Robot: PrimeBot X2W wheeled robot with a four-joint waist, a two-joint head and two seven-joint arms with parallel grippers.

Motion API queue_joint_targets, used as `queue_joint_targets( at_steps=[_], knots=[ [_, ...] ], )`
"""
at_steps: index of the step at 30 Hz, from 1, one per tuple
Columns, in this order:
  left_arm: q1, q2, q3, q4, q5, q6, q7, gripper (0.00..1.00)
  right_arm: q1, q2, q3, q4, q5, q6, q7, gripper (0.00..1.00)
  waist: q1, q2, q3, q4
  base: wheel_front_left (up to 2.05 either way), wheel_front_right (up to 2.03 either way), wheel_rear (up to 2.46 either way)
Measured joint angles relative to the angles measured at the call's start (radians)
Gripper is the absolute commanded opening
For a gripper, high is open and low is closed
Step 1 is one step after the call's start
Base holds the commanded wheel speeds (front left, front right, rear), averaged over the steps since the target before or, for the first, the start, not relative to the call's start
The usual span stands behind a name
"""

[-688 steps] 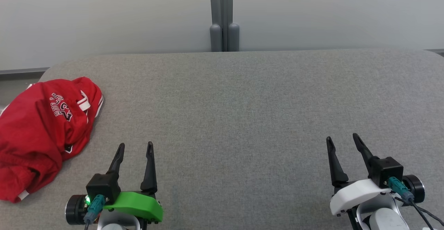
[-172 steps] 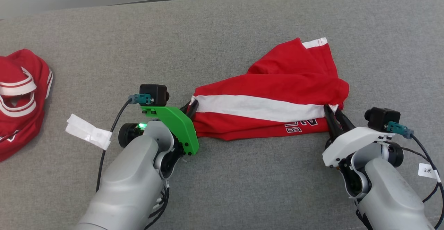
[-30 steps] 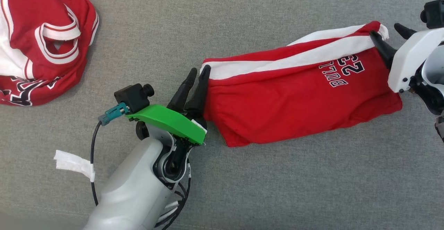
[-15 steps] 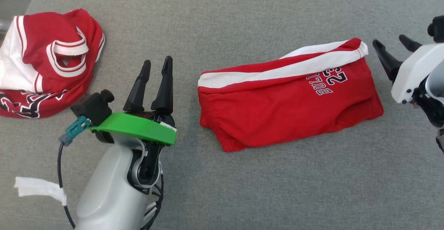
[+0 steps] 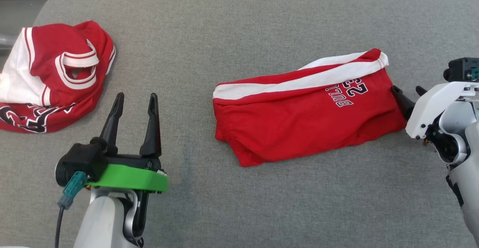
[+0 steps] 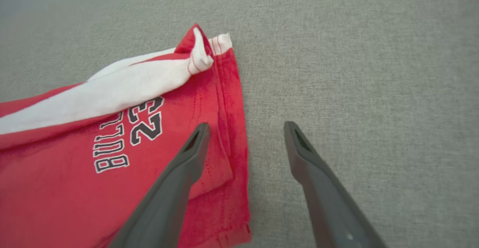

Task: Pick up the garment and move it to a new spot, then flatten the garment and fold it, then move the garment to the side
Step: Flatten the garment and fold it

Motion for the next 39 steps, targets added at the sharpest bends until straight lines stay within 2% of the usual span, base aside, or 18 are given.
queue_joint_targets(
  at_steps=[8, 19, 20, 21, 22, 31, 39],
  knots=[
    [0.033, -0.001, -0.008, -0.008, -0.010, 0.004, 0.000, 1.00, -0.028, 0.045, -0.029, 0.092, -0.031, 0.000, -0.009, 1.00, 0.0000, 0.0000, 0.019, 0.033, 0.00, 0.00, 0.00],
    [0.030, -0.001, -0.029, -0.007, -0.003, 0.014, 0.000, 1.00, -0.079, 0.073, -0.025, 0.179, -0.115, -0.005, 0.000, 1.00, 0.0000, 0.0000, 0.055, 0.071, 0.00, 0.00, 0.00],
    [0.029, -0.001, -0.029, -0.007, -0.006, 0.014, 0.000, 1.00, -0.083, 0.075, -0.021, 0.181, -0.115, -0.006, 0.003, 0.63, 0.0000, 0.0000, 0.057, 0.072, 0.00, 0.00, 0.00],
    [0.029, -0.001, -0.029, -0.007, -0.009, 0.014, 0.000, 1.00, -0.085, 0.078, -0.015, 0.184, -0.115, -0.007, 0.004, 0.42, 0.0000, 0.0000, 0.059, 0.073, 0.00, 0.00, 0.00],
    [0.029, -0.001, -0.029, -0.006, -0.011, 0.015, 0.000, 1.00, -0.087, 0.080, -0.010, 0.184, -0.115, -0.008, 0.004, 0.00, 0.0000, 0.0000, 0.060, 0.072, 0.00, 0.00, 0.00],
    [0.026, -0.001, -0.031, 0.000, -0.019, 0.015, 0.000, 1.00, -0.086, 0.074, -0.005, 0.192, -0.152, 0.004, -0.067, 0.00, 0.0000, 0.0000, 0.062, 0.054, 0.00, 0.00, 0.00],
    [0.026, -0.002, -0.028, -0.004, -0.017, 0.015, 0.000, 1.00, -0.041, -0.032, -0.134, 0.199, -0.269, 0.001, -0.143, 0.00, 0.0000, 0.0001, 0.049, 0.011, 0.00, 0.00, 0.00]
  ],
)
